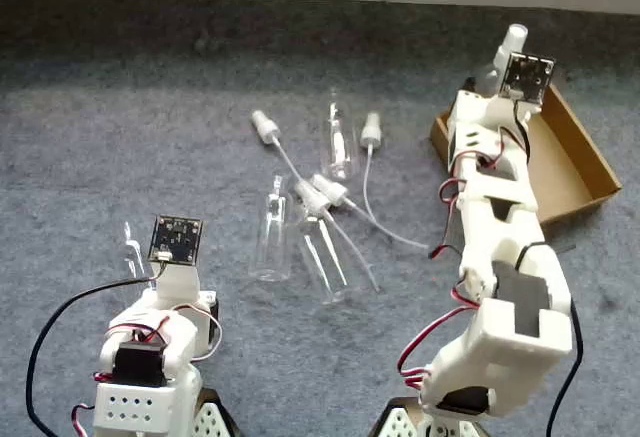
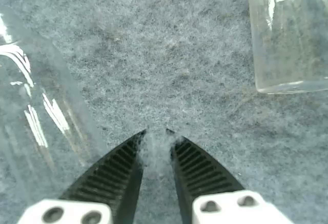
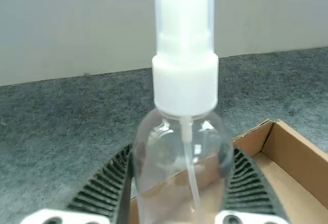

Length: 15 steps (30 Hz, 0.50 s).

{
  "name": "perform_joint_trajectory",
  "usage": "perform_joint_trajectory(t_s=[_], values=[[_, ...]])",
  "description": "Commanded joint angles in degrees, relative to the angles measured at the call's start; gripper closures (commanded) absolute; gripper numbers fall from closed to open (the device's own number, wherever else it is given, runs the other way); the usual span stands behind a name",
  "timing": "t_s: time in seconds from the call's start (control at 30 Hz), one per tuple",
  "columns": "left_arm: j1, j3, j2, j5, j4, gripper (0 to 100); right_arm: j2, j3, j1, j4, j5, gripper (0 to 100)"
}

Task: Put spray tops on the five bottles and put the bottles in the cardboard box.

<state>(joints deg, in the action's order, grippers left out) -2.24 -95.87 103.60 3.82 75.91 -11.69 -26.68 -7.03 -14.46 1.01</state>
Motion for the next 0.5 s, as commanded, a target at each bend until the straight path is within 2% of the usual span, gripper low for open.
perform_joint_trajectory(t_s=[0.0,0.47], values=[[0.7,-1.3,0.4,-0.5,0.2,99,-2.1,7.3,-1.1,-1.5,-0.7,83.9],[0.7,-1.3,0.4,-0.5,0.1,99,-9.9,11.2,-1.2,-1.5,-0.8,83.7]])
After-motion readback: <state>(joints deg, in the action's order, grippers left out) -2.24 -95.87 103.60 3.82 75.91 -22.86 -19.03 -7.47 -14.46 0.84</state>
